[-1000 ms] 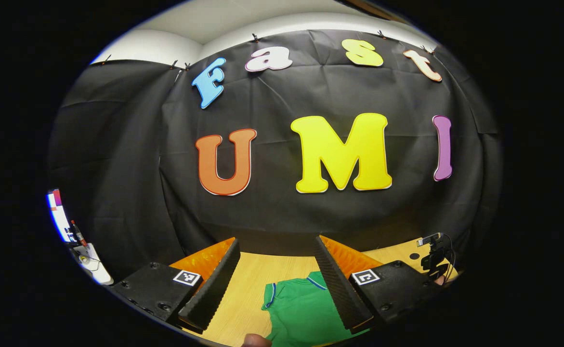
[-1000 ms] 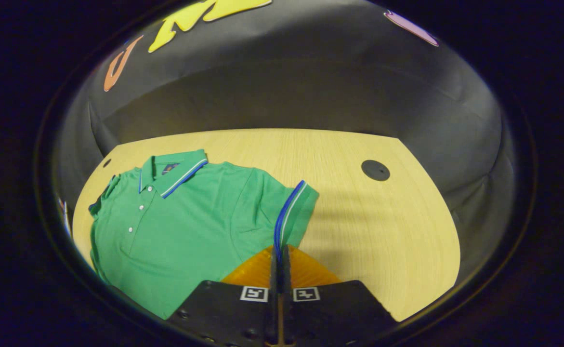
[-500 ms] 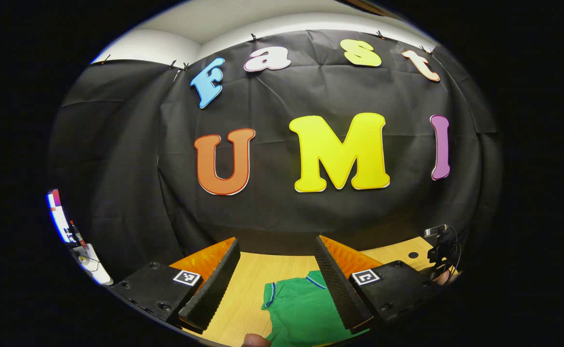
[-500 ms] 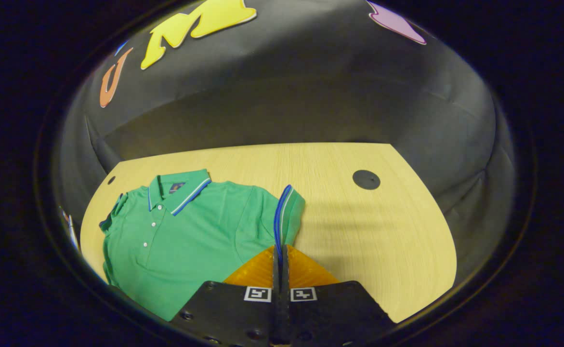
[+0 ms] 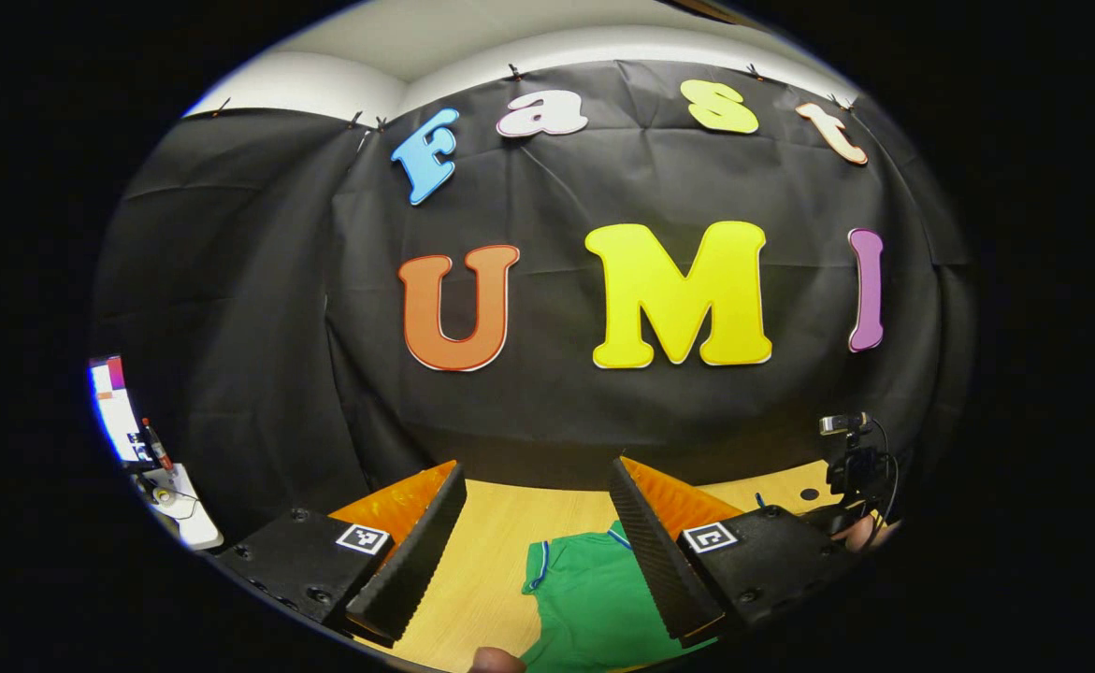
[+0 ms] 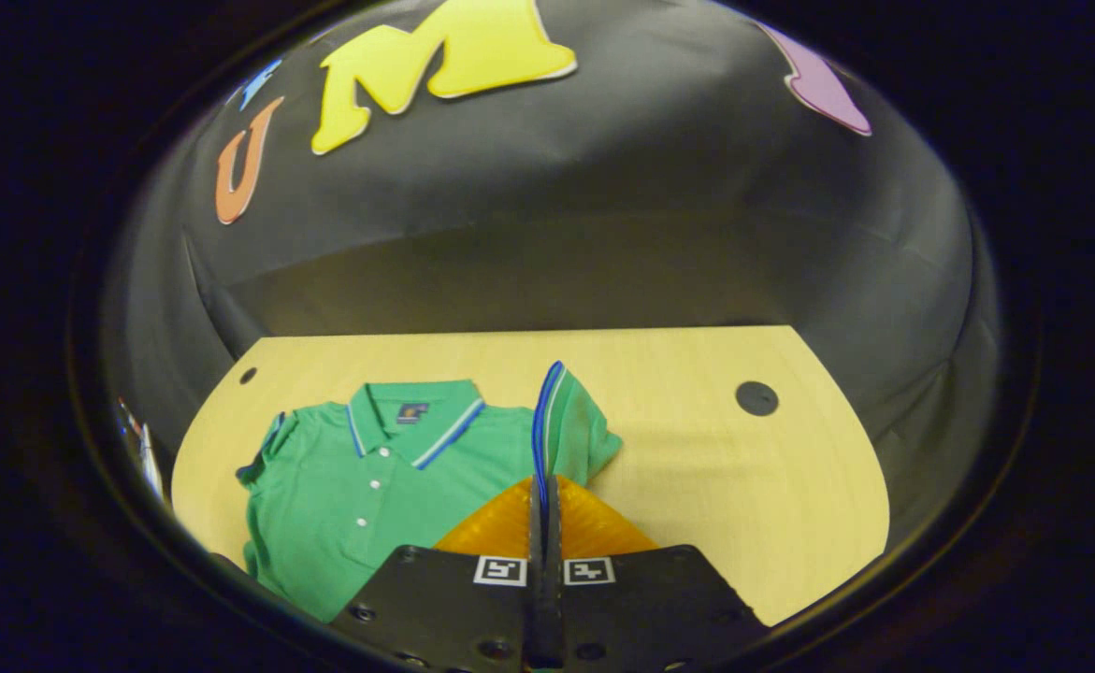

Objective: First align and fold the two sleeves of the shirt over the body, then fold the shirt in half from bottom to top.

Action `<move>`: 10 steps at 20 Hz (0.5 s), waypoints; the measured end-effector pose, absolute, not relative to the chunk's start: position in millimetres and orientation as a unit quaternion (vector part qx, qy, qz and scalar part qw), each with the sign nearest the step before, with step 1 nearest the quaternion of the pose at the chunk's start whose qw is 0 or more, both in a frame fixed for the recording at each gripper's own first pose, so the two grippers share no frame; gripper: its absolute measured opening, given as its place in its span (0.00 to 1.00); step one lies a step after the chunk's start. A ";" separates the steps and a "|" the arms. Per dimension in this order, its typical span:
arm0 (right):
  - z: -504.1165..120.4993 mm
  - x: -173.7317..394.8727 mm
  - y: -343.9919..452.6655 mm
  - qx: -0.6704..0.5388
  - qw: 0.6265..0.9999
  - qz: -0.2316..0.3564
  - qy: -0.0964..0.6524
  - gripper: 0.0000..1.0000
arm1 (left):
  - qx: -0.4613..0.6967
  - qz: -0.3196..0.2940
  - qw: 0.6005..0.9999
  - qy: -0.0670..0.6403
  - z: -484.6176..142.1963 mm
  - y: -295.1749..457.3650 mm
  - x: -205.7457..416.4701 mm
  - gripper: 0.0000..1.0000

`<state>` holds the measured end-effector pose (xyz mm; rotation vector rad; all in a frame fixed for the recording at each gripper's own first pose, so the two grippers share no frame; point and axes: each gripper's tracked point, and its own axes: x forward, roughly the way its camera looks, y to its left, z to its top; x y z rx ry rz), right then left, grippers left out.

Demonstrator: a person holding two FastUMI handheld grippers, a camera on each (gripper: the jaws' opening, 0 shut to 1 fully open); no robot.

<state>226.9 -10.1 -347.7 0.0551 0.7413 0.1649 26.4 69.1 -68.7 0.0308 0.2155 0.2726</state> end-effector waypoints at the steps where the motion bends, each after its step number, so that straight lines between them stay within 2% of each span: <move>1: -347.4 228.9 3.6 0.024 0.928 0.087 0.362 0.00 | 0.014 0.141 0.984 0.108 -69.5 74.7 23.0 0.98; 7: -372.1 223.9 83.5 0.014 0.912 0.127 0.390 0.00 | 0.019 0.176 0.977 0.116 -69.3 99.2 3.8 0.98; 9: -378.4 219.2 108.3 0.021 0.905 0.149 0.398 0.02 | 0.018 0.185 0.975 0.120 -74.0 113.9 -7.7 0.98; 10: -378.3 217.7 115.1 0.021 0.904 0.156 0.399 0.09 | 0.017 0.190 0.974 0.122 -74.7 115.8 -9.2 0.98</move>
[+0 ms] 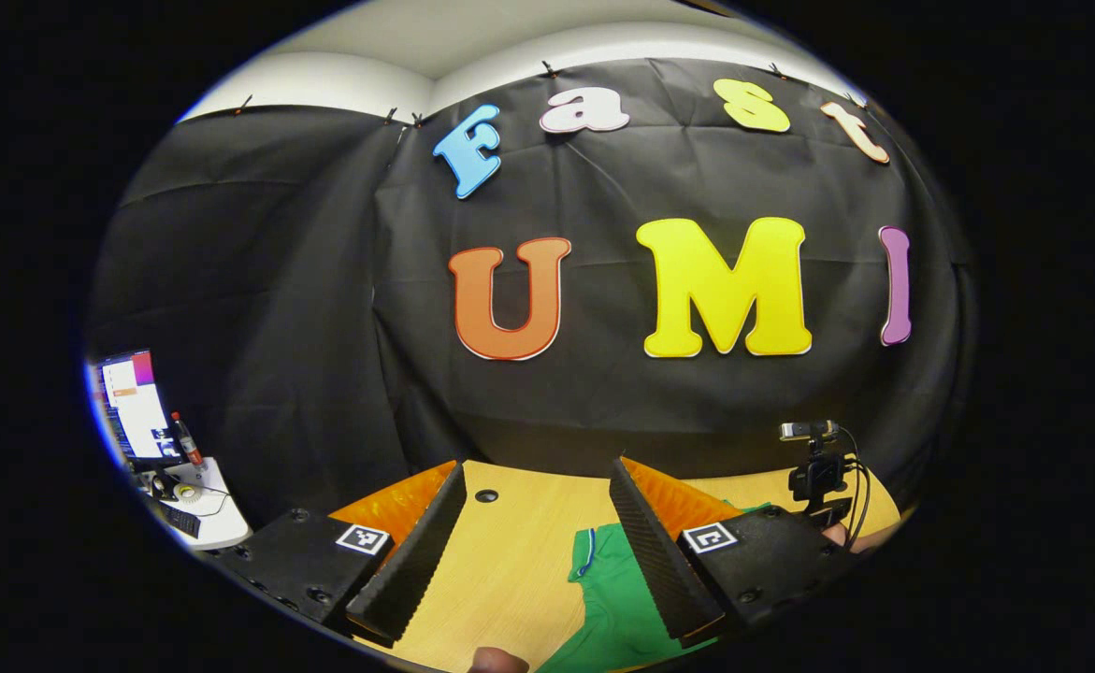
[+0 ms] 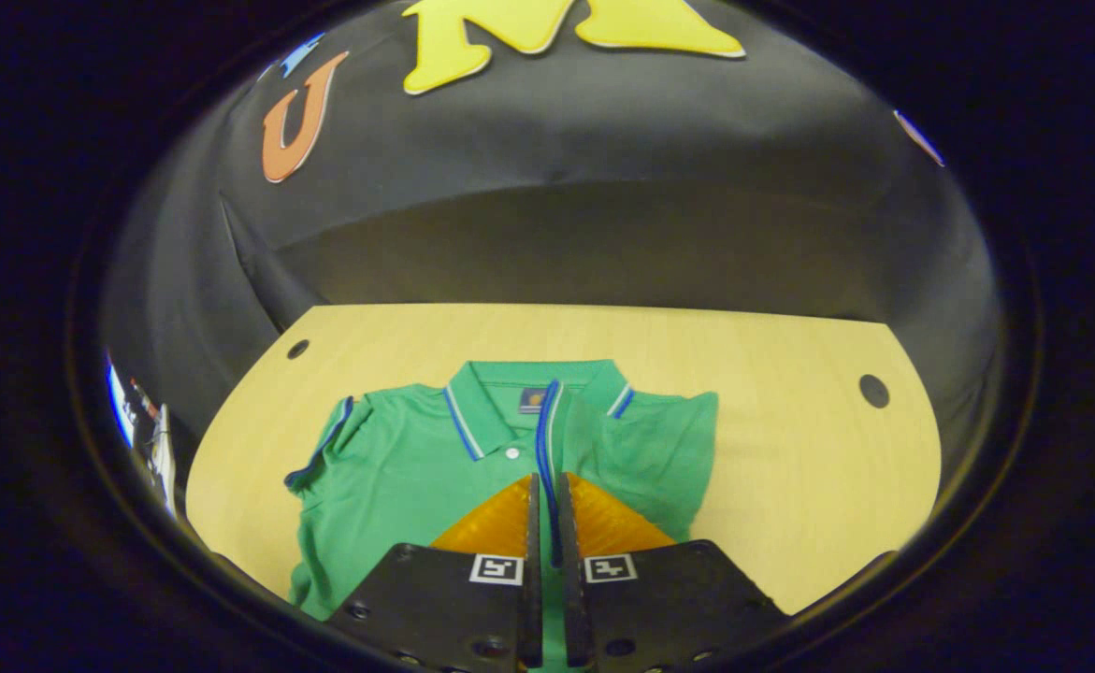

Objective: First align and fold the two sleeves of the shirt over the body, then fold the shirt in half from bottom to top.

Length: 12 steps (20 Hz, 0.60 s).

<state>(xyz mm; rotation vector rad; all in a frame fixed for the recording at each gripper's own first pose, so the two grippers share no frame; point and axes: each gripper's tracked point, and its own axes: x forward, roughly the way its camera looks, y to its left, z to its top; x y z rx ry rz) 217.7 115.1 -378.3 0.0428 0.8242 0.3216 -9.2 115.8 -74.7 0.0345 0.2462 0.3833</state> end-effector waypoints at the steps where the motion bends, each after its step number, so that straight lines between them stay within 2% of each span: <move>1: -376.2 214.3 123.4 0.025 0.902 0.168 0.397 0.11 | 0.016 0.194 0.973 0.126 -77.1 119.4 -10.8 0.98; 2: -371.3 211.3 129.2 0.025 0.903 0.174 0.391 0.25 | 0.013 0.198 0.972 0.128 -78.9 121.6 -12.6 0.98; 3: -367.7 209.1 130.8 0.024 0.904 0.178 0.387 0.35 | 0.009 0.200 0.971 0.129 -80.1 123.4 -14.0 0.98; 6: -355.5 200.8 126.8 0.018 0.910 0.173 0.377 0.97 | 0.004 0.196 0.972 0.128 -84.6 125.4 -13.5 0.98; 12: -307.9 180.3 104.8 -0.002 0.930 0.156 0.333 0.96 | -0.013 0.143 0.979 0.144 -118.7 119.1 3.6 0.98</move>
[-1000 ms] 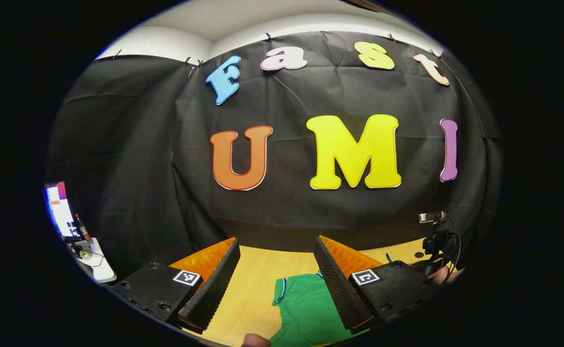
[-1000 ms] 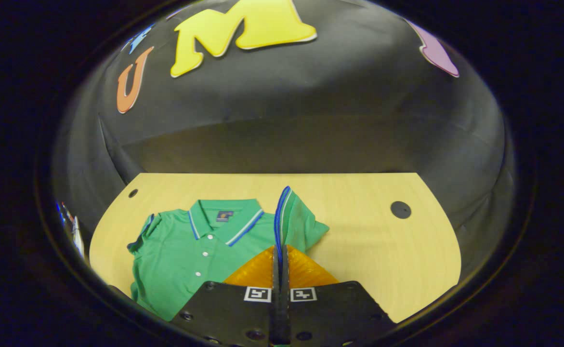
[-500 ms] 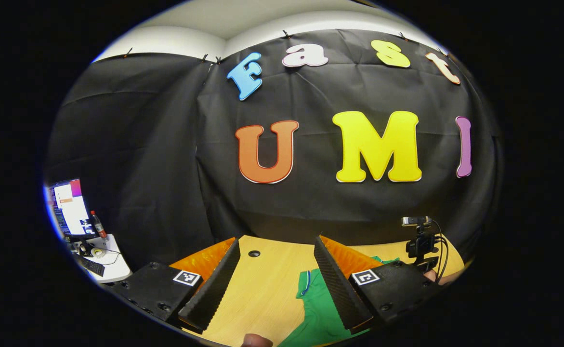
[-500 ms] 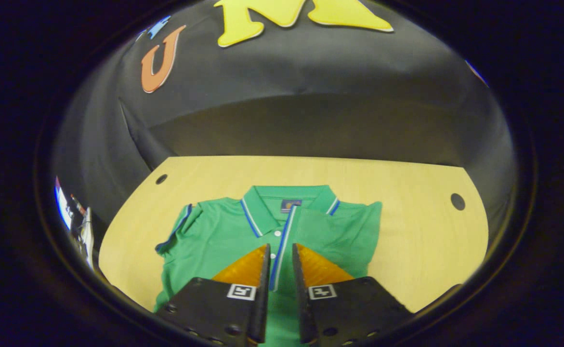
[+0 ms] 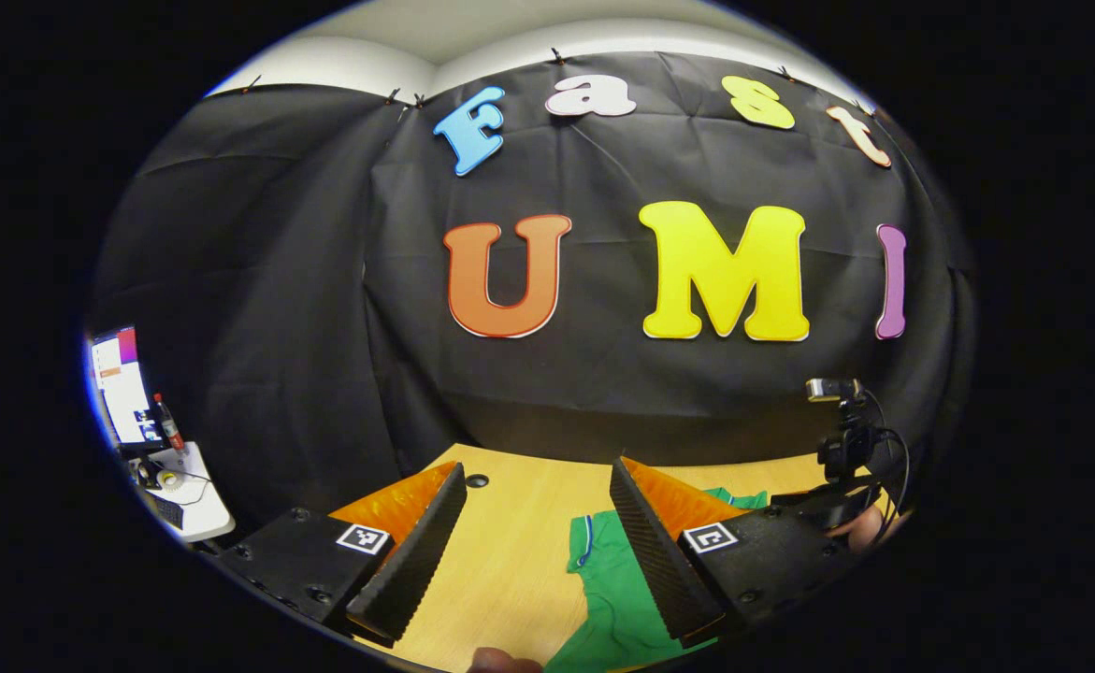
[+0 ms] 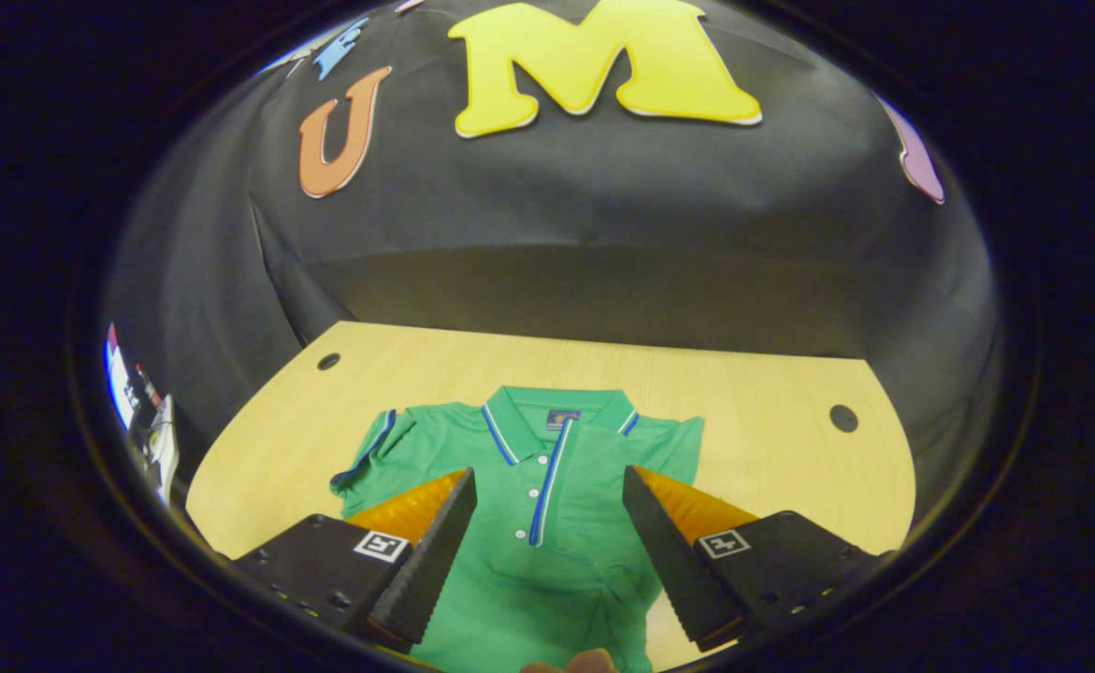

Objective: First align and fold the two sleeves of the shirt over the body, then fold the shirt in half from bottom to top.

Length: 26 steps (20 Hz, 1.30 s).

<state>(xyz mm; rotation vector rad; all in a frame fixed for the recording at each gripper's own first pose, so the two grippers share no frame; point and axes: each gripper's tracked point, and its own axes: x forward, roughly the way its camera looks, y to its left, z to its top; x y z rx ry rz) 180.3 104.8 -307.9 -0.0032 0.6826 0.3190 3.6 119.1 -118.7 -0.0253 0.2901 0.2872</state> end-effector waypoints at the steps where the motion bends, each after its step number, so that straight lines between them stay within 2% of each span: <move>1: -296.9 174.5 100.0 -0.005 0.933 0.155 0.323 0.96 | -0.020 0.129 0.980 0.152 -127.5 113.7 9.1 0.98; 10: -214.8 101.2 65.3 -0.022 0.953 0.154 0.261 0.96 | -0.051 0.021 0.965 0.257 -237.2 81.1 55.3 0.98; 15: -177.3 75.6 39.5 -0.030 0.960 0.138 0.243 0.96 | -0.067 0.012 0.943 0.326 -305.0 93.6 74.5 0.99; 23: -172.1 58.6 2.5 -0.014 0.961 0.089 0.263 0.96 | -0.043 0.015 0.912 0.407 -402.9 116.4 95.2 1.00; 24: -175.3 56.5 -2.5 -0.013 0.960 0.083 0.268 0.96 | -0.043 0.015 0.908 0.416 -412.2 117.6 95.2 0.96; 26: -177.1 53.3 -10.9 -0.008 0.959 0.072 0.274 0.96 | -0.044 0.017 0.901 0.431 -425.9 118.7 93.1 0.95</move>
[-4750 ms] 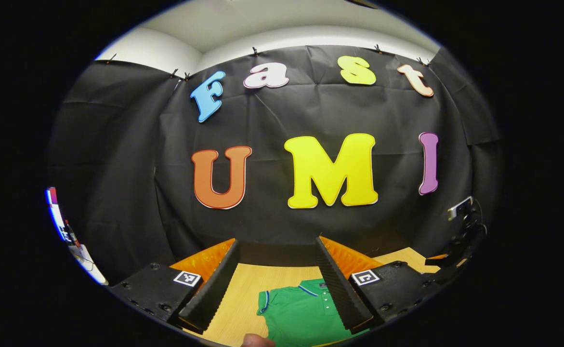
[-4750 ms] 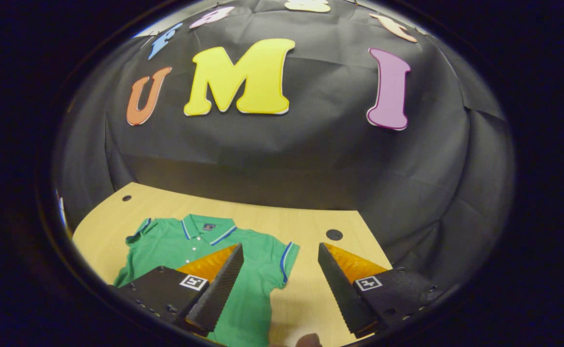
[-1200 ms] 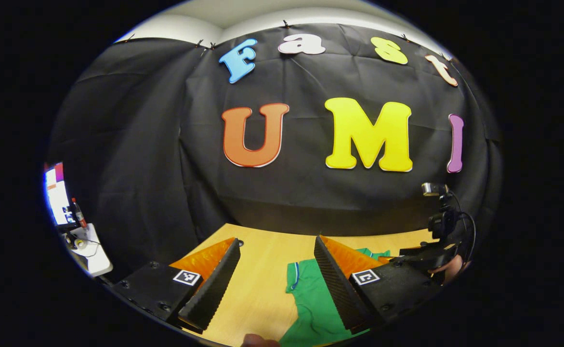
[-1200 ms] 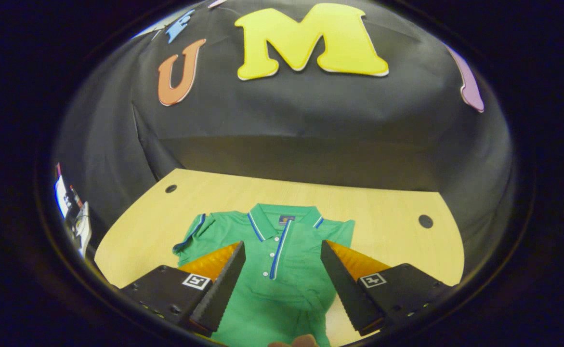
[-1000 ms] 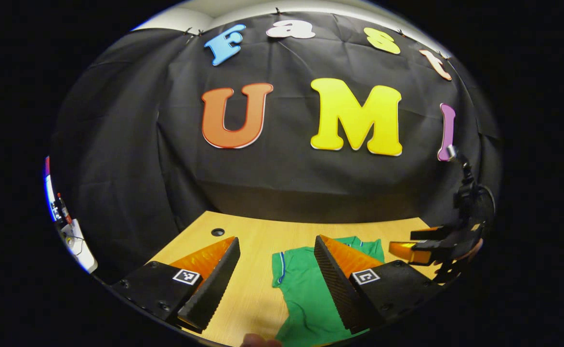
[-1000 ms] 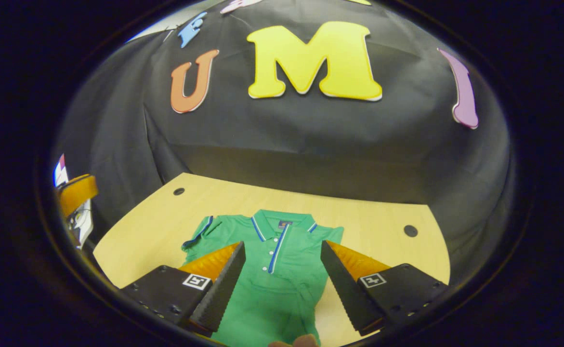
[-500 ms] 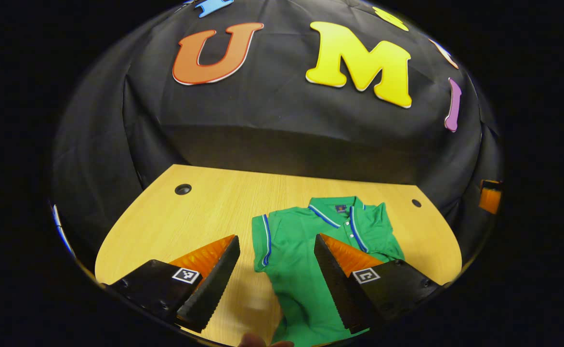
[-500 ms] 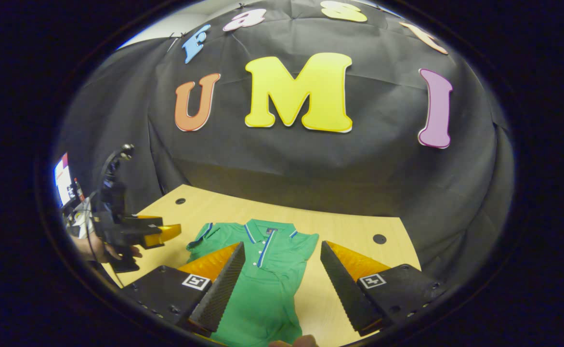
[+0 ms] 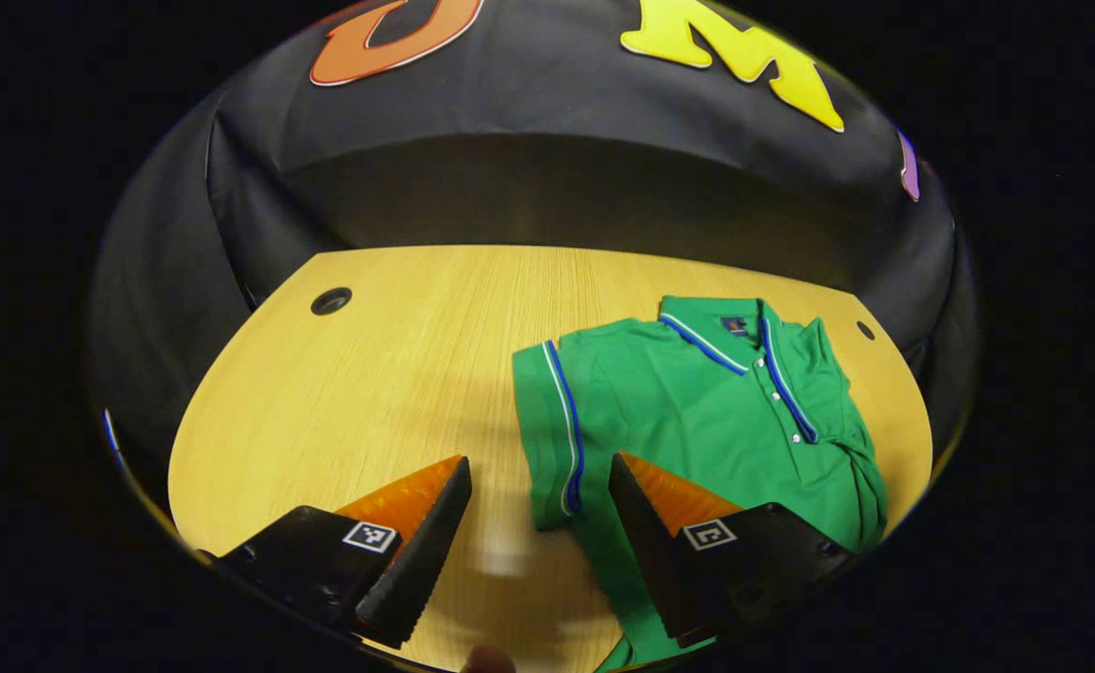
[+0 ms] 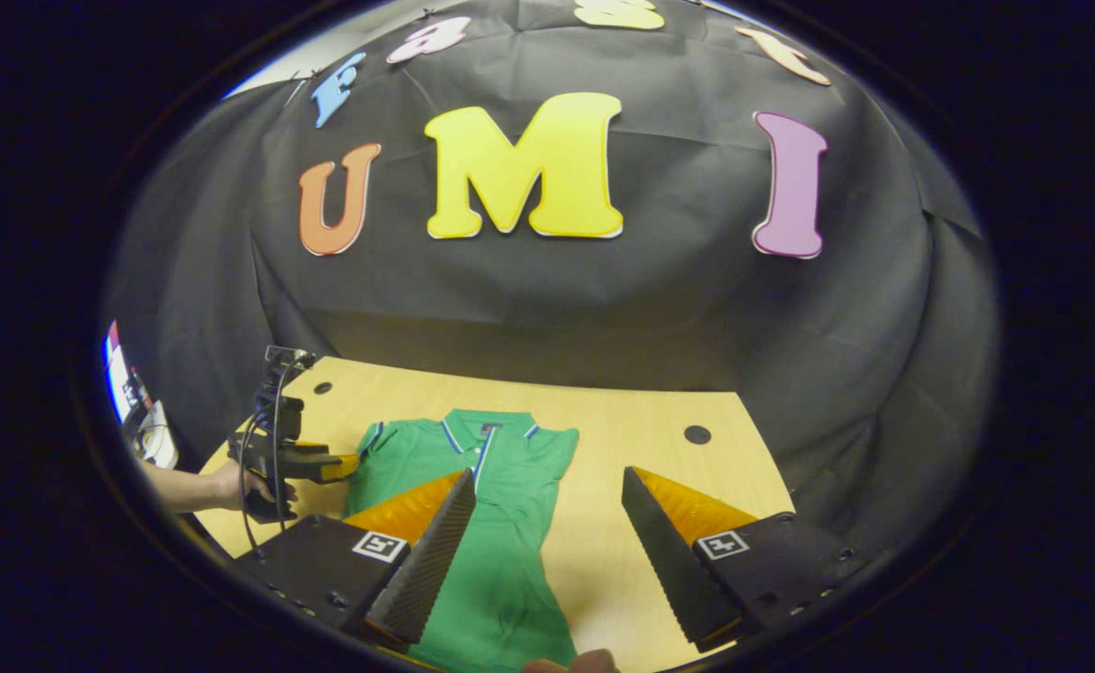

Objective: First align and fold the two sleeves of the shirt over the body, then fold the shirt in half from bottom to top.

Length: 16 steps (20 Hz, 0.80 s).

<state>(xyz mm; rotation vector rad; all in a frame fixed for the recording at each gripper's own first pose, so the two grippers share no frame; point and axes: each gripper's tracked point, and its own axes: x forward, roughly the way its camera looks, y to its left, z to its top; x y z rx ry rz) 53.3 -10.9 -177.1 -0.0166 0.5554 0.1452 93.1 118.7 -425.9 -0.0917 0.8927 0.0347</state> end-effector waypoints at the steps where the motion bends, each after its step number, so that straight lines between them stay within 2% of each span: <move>1: -178.5 53.0 -13.4 -0.005 0.959 0.067 0.276 0.96 | -0.044 0.017 0.898 0.437 -430.1 119.8 92.5 0.93; 2: -178.9 51.9 -15.7 -0.003 0.958 0.065 0.278 0.96 | -0.044 0.019 0.897 0.440 -432.0 122.1 91.2 0.92; 3: -179.3 51.7 -18.0 -0.003 0.958 0.062 0.279 0.96 | -0.043 0.021 0.896 0.441 -433.1 123.8 91.7 0.95; 6: -183.4 51.3 -17.7 0.013 0.955 0.060 0.291 0.96 | -0.054 0.013 0.898 0.437 -434.6 121.4 95.5 0.76; 7: -185.0 51.0 -16.8 0.024 0.953 0.059 0.295 0.96 | -0.056 0.008 0.896 0.440 -437.7 118.2 96.3 0.66; 8: -186.2 52.2 -17.3 0.029 0.953 0.056 0.297 0.96 | -0.056 0.006 0.894 0.444 -439.8 118.0 94.1 0.66; 9: -187.7 51.1 -18.1 0.029 0.952 0.055 0.299 0.96 | -0.051 0.003 0.895 0.444 -438.4 119.2 95.8 0.53; 10: -187.7 50.3 -18.7 0.029 0.952 0.055 0.300 0.96 | -0.054 -0.004 0.896 0.440 -437.7 116.9 98.1 0.51; 11: -187.9 49.4 -17.7 0.031 0.952 0.055 0.301 0.96 | -0.058 -0.004 0.898 0.437 -437.3 116.0 99.8 0.46; 12: -188.4 48.6 -17.0 0.034 0.951 0.056 0.302 0.96 | -0.061 -0.006 0.897 0.437 -437.3 116.0 100.5 0.30; 13: -189.9 47.1 -17.5 0.037 0.950 0.055 0.304 0.96 | -0.065 -0.010 0.897 0.438 -437.4 114.9 99.2 0.21; 16: -195.8 44.7 -15.7 0.047 0.948 0.053 0.310 0.96 | -0.085 -0.030 0.894 0.439 -438.1 112.3 97.3 0.11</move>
